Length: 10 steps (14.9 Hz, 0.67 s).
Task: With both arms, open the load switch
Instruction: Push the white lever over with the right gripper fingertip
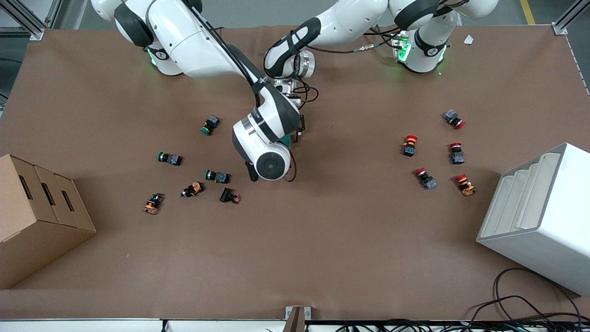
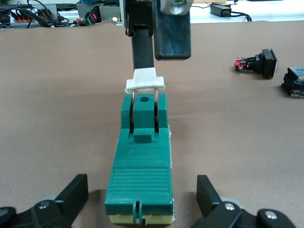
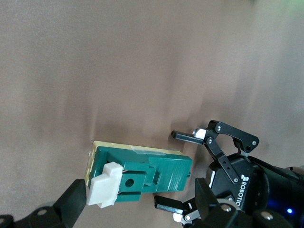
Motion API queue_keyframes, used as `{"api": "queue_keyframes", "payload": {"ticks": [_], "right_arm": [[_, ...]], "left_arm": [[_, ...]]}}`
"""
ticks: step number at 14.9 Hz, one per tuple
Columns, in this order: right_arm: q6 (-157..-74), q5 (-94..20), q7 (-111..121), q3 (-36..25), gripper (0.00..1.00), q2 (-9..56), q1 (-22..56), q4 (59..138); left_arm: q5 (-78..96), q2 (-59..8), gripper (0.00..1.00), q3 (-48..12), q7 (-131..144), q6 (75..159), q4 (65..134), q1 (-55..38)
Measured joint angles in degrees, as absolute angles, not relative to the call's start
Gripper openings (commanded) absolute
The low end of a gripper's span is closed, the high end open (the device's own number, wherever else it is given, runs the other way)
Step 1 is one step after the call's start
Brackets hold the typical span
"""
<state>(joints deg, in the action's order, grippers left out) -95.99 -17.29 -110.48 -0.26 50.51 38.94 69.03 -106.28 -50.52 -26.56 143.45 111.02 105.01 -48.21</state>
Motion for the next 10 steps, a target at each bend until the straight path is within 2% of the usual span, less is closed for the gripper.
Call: {"api": "queue_keyframes", "payload": {"ticks": [6,10], "right_arm": [[-86.9,-17.6,-110.5,0.4,1.0,50.5,40.4,65.8],[-83.9,-17.6,-110.5,0.5,1.0,50.5,41.5,65.1]], "left_arm": [[-106.3,-50.5,1.0,-26.5,143.5,111.0,105.0,-48.2],[-106.3,-50.5,1.0,-26.5,143.5,111.0,105.0,-48.2]]}}
